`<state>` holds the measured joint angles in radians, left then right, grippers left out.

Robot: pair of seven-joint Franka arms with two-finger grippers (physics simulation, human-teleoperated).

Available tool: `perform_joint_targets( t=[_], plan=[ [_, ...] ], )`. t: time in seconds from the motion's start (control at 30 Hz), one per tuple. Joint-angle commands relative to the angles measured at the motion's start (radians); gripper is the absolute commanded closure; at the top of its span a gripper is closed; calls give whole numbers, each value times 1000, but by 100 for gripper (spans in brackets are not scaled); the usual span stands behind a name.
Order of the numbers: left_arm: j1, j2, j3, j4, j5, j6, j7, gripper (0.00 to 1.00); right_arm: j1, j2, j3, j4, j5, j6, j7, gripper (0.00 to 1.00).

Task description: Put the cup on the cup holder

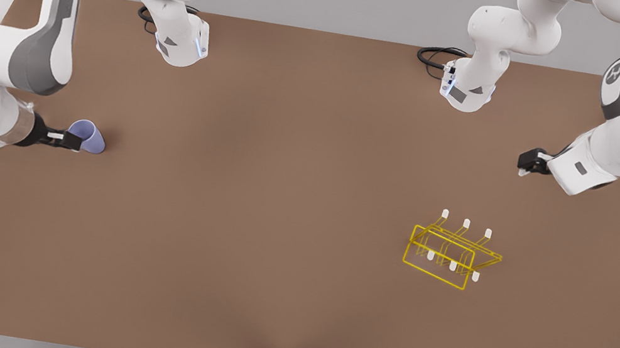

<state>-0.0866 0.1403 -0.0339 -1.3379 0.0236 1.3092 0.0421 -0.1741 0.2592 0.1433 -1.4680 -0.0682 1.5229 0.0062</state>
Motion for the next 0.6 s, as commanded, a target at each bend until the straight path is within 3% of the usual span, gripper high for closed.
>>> perform_joint_targets(
  t=[0.0, 0.13, 0.3, 0.37, 0.57],
  plan=[
    [-2, -1, 0, 0, 1, 45, 97, 0, 4, -6, -1, -9, -7, 71, 11, 0],
    [-1, -2, 5, -9, 6, -8, 101, 0, 11, -11, 2, -35, -7, 72, 21, 0],
    [-1, -18, 0, -4, -5, -61, 105, 0, -45, -77, -1, -311, 11, 256, 18, 0],
    [-1, -19, 3, -1, -1, -77, 110, 0, -51, -190, -1, -523, 11, 370, 18, 0],
    [-1, -18, 3, -3, 4, -107, 108, 0, -116, -140, -2, -603, 13, 525, 8, 0]
  ],
)
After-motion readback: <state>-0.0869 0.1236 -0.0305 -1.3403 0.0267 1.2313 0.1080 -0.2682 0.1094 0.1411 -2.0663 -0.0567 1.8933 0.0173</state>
